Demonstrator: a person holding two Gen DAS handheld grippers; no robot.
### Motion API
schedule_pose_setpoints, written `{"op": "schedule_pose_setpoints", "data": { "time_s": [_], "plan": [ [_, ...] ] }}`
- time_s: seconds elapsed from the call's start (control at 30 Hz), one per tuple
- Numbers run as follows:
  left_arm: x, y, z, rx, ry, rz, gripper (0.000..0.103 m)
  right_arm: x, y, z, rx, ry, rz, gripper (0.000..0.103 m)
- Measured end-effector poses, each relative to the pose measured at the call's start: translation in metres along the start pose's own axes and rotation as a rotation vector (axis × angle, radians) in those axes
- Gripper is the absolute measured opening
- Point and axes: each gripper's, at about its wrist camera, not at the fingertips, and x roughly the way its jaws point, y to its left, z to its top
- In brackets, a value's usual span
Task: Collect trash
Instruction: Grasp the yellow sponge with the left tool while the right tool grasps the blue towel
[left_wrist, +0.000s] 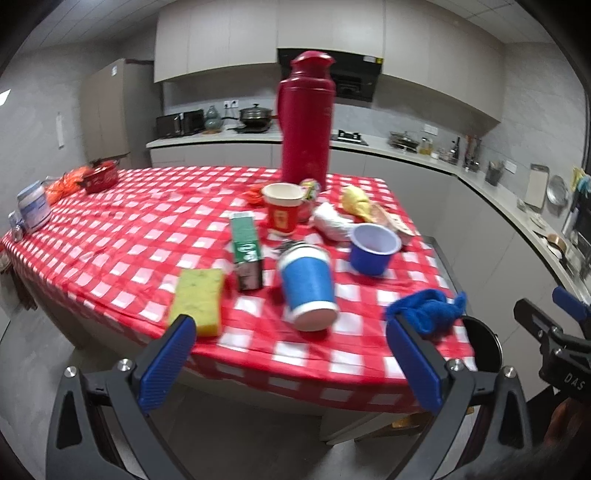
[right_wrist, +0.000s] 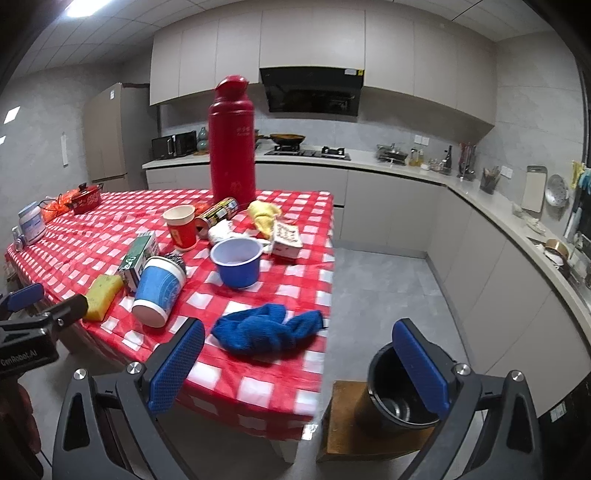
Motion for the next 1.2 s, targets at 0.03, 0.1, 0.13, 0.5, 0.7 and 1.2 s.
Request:
{"op": "schedule_pose_setpoints", "data": {
  "time_s": [0.03, 0.1, 0.13, 0.5, 0.7, 1.2],
  "plan": [
    [0.002, 0.005, 0.000, -0.008, 0.005, 0.002, 0.103, 0.005, 0.004, 0.000, -0.001, 0.006, 0.005, 0.099],
    [0.009, 0.017, -0.001, -0.028, 0.019, 0.010, 0.103, 0.014, 0.011, 0.000, -0.001, 0.019, 0.011, 0.098],
    [0.012, 0.023, -0.001, -0.036, 0.025, 0.013, 0.103, 0.019, 0.015, 0.000, -0.002, 0.026, 0.016, 0.097],
    [0.048, 0.066, -0.006, -0.025, 0.056, 0.063, 0.103, 0.066, 0.053, -0.001, -0.029, 0.077, 0.022, 0.093],
    [0.075, 0.078, -0.016, -0.010, 0.090, 0.074, 0.103, 0.095, 0.053, -0.015, -0.011, 0.135, -0.021, 0.092],
    [0.124, 0.089, -0.018, 0.010, 0.115, 0.063, 0.100, 0.138, 0.055, -0.027, 0.014, 0.179, -0.084, 0.085]
  ]
}}
